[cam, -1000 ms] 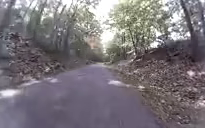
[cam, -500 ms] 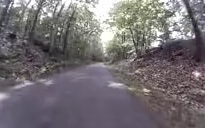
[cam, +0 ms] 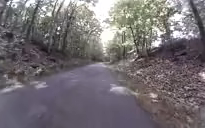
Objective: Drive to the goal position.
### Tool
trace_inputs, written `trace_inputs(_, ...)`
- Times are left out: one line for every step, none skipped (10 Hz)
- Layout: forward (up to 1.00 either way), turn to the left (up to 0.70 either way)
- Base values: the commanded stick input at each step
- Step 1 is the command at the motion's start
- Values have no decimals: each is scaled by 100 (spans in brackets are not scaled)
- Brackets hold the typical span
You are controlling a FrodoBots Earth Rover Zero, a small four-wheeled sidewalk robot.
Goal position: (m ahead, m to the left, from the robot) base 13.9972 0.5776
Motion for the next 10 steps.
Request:
trace_inputs(70,0)
trace_inputs(70,2)
trace_inputs(70,10)
trace_inputs(70,13)
trace_inputs(70,12)
trace_inputs(70,8)
trace_inputs(70,0)
trace_inputs(70,0)
trace_inputs(70,0)
trace_inputs(70,0)
